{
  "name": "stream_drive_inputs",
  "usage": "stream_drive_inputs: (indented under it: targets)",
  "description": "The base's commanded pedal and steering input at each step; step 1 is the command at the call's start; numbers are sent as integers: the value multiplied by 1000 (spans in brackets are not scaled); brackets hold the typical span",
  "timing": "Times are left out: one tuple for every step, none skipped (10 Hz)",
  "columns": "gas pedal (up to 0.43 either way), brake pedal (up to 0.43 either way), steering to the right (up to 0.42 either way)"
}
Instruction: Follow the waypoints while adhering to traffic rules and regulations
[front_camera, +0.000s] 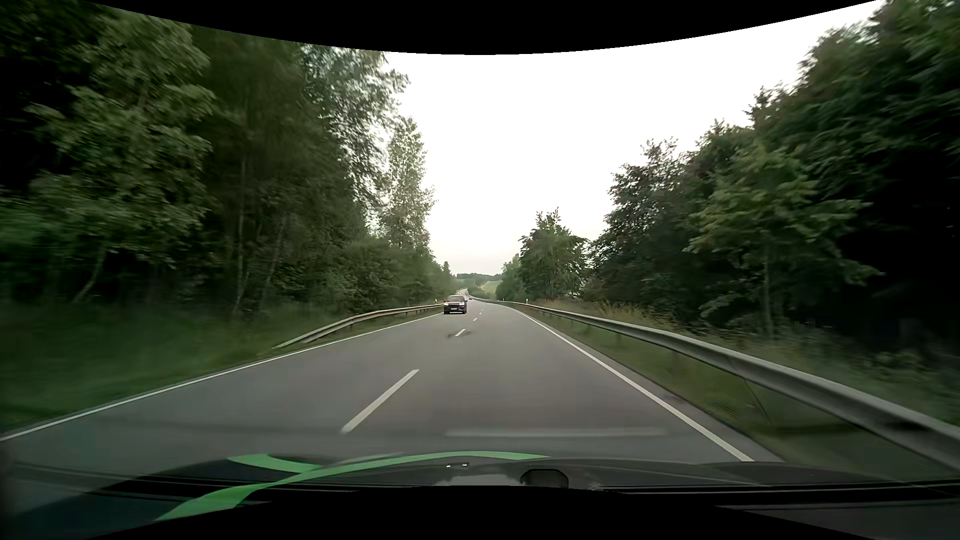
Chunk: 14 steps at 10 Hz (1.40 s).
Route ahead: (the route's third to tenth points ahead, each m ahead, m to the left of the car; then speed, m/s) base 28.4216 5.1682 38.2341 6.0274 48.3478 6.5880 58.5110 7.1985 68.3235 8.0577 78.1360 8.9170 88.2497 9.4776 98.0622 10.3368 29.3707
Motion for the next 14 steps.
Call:
stream_drive_inputs:
  targets:
    - [228,0,-6]
    - [228,0,-6]
    - [228,0,-6]
    - [228,0,-6]
    - [228,0,-6]
    - [228,0,-6]
    - [228,0,-6]
    - [228,0,-6]
    - [228,0,-6]
    - [228,0,-6]
    - [220,0,-6]
    - [189,0,-6]
    - [177,0,-6]
    - [177,0,-6]
